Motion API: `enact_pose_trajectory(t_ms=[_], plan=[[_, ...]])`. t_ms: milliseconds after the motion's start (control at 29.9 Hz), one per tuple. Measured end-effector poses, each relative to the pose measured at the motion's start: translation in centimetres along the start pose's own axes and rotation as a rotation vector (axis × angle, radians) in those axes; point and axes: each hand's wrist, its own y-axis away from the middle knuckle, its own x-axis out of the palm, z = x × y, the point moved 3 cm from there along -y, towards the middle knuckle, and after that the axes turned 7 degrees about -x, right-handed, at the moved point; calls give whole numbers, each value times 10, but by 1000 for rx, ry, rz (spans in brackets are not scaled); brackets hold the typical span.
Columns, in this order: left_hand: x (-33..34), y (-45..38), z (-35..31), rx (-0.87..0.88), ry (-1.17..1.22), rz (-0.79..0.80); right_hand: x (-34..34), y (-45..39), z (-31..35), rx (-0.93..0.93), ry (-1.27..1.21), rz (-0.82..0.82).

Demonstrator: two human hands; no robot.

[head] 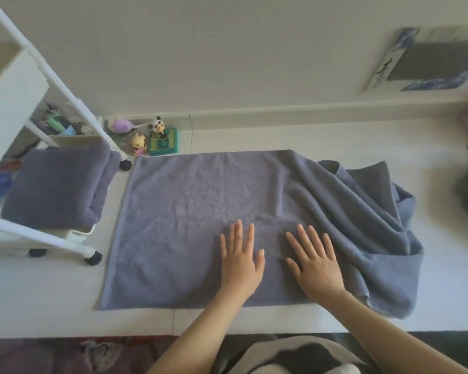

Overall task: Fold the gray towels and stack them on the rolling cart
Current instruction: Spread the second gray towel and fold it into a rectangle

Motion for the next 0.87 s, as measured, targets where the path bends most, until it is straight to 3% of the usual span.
enact_pose_trajectory(t_ms=[100, 301, 502, 635, 702, 870], plan=[[11, -4, -13, 43, -53, 0, -8, -10, -14, -4, 15, -14], [20, -9, -10, 63, -134, -30, -13, 5, -111, 216, 37, 64], [12, -28, -58, -59, 80, -161, -28, 0, -122, 65, -69, -80], [9, -70, -126, -33, 115, -138, -39, -22, -139, -8, -77, -167], [18, -91, -152, -69, 87, -116, -38, -39, -161, -29, -74, -108], [39, -105, -144, -153, -108, -71, -34, -64, -209, -11, 1, 46]])
